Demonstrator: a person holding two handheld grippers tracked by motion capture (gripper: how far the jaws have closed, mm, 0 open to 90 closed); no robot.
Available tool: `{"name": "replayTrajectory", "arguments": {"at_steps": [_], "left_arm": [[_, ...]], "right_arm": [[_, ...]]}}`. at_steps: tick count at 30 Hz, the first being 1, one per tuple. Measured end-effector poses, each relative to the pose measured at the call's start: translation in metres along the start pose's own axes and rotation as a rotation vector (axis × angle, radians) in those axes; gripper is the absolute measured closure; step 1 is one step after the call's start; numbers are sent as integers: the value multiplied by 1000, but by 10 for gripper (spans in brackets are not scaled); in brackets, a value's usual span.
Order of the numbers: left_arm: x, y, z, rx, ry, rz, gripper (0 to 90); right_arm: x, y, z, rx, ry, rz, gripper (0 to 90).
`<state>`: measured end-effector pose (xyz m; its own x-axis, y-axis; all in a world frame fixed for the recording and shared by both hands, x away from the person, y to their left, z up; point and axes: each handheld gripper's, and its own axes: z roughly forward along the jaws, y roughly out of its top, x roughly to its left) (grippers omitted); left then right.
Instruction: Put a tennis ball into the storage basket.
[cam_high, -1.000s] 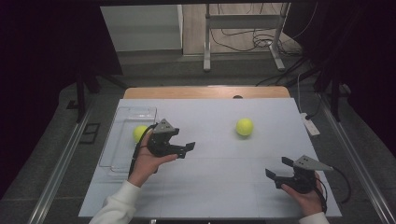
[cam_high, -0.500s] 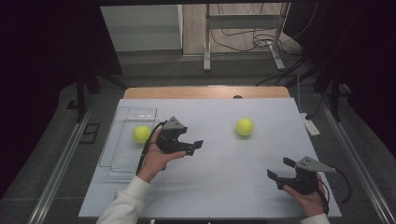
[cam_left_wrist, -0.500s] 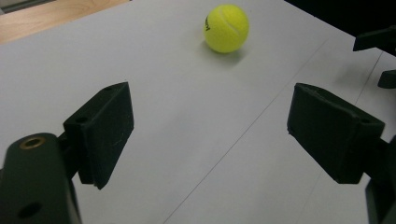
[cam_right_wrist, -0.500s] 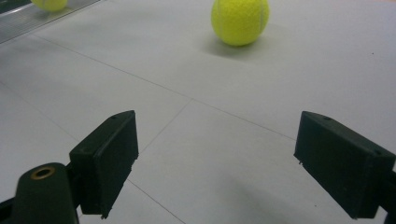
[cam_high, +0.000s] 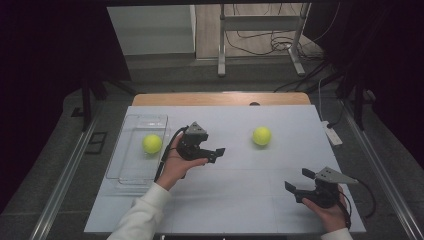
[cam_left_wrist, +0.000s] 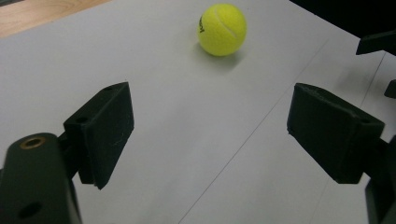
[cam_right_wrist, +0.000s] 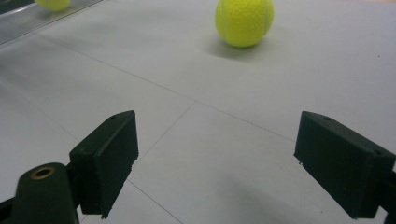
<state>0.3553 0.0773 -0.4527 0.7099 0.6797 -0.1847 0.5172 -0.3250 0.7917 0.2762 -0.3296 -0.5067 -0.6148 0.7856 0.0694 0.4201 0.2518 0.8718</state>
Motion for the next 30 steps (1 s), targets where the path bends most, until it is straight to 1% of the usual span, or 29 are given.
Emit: {"name": "replayTrajectory", "arguments": {"at_steps": [9, 20, 30], "left_arm": [[2, 4, 12, 10, -19, -19, 157], [2, 6, 21, 28, -30, -23, 157], [-4, 15, 31, 45, -40, -3, 156]], "right_arm": [[0, 0, 0, 2, -2, -2, 141], [1, 0, 1, 4, 1, -2, 141], [0, 0, 1, 7, 0, -2, 141]]}}
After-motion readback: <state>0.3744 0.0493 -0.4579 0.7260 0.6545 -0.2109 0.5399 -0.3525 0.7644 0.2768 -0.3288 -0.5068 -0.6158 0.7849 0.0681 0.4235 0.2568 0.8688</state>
